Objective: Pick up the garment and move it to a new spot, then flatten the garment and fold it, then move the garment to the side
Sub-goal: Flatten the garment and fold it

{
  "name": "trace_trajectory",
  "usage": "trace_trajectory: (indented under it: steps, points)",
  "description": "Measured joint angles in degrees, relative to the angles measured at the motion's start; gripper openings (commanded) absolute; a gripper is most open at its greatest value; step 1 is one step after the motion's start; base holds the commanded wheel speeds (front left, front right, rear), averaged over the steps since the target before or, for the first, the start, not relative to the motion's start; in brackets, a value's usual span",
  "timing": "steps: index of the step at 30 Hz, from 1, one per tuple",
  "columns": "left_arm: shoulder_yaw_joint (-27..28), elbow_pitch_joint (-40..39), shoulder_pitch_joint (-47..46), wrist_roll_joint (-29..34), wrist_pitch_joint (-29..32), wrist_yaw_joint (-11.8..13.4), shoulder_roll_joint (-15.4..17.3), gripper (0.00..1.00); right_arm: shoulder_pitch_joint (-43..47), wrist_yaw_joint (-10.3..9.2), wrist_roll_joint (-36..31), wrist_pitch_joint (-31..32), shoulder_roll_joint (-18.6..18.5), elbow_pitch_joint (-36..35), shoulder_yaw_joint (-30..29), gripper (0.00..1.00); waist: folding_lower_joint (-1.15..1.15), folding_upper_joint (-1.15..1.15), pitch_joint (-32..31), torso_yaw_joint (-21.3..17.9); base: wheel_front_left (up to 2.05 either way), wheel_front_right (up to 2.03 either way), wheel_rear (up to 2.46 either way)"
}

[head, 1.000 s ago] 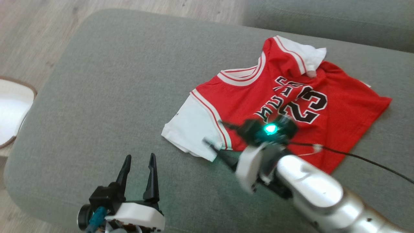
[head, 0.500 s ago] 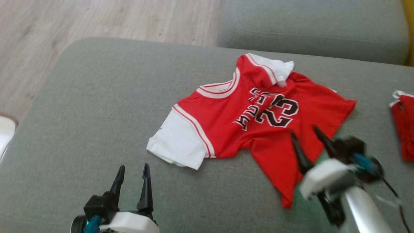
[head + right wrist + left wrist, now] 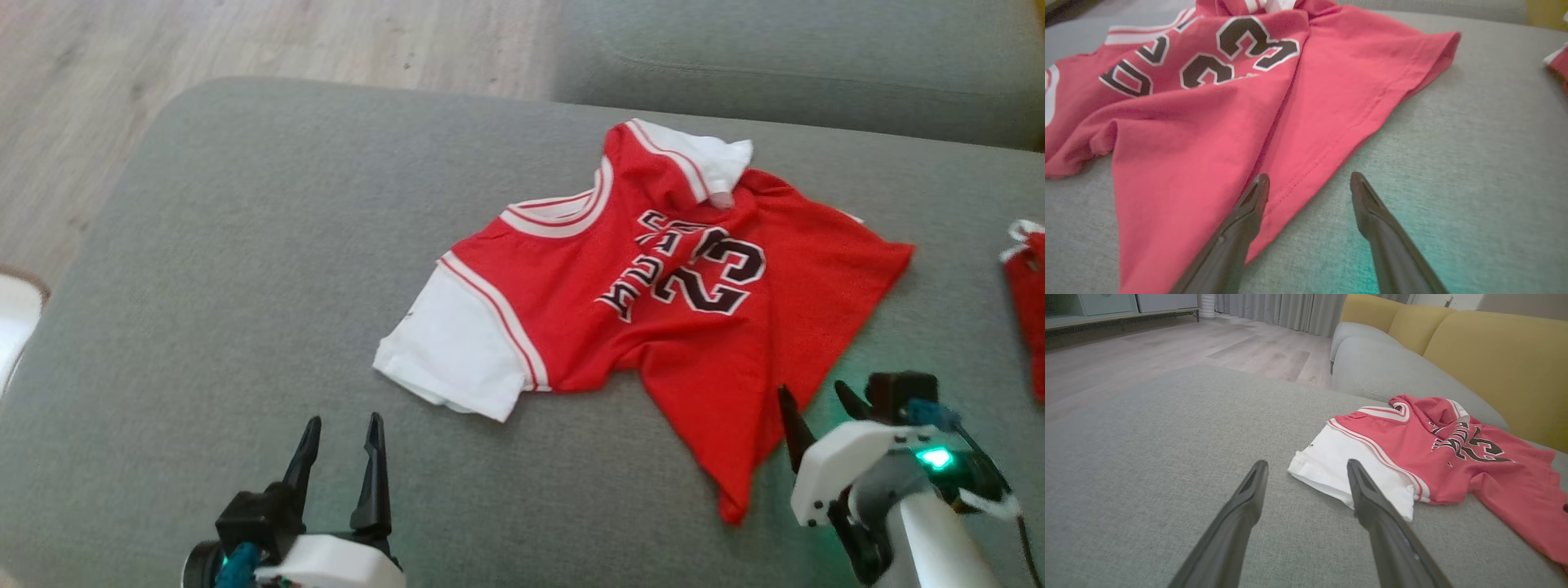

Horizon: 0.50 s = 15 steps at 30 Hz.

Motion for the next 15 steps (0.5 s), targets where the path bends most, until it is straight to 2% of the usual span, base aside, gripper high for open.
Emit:
trace_trajectory:
  steps: [5,7,8,9,12,15]
  points:
    - [-0.57,0.12,-0.07,0.00,0.00,0.00,-0.01,1.00,-3.93,0.00,-0.88,3.33,-0.01,6.66,-0.41,1.00,0.00,0.00,0.70,2.14,0.00,0.00,0.00]
    - [-0.57,0.15,-0.07,0.00,0.00,0.00,0.00,1.00,-5.12,0.00,-0.05,4.74,-0.10,8.08,-0.30,0.47,0.00,0.00,0.73,2.85,0.00,0.00,0.00]
    - [-0.57,0.16,-0.07,0.00,0.00,0.01,0.00,1.00,-5.65,0.00,0.20,5.20,-0.12,8.61,-0.16,0.35,0.00,0.00,0.69,3.11,0.00,0.00,0.00]
    - [-0.57,0.16,-0.07,0.00,-0.01,0.01,-0.01,1.00,-6.16,0.00,0.25,5.35,-0.13,8.94,-0.05,0.00,0.00,0.00,0.63,3.31,0.00,0.00,0.00]
    - [-0.55,0.18,-0.05,0.00,-0.01,0.03,0.01,1.00,-6.74,0.00,0.66,5.56,-0.69,9.59,0.48,0.00,0.00,0.00,0.39,3.56,0.00,0.00,0.00]
    - [-0.53,0.18,0.02,-0.01,-0.02,0.08,0.01,1.00,-7.56,0.00,-0.10,5.53,-3.43,9.87,-0.18,0.00,0.00,0.00,0.35,3.44,0.00,0.00,0.00]
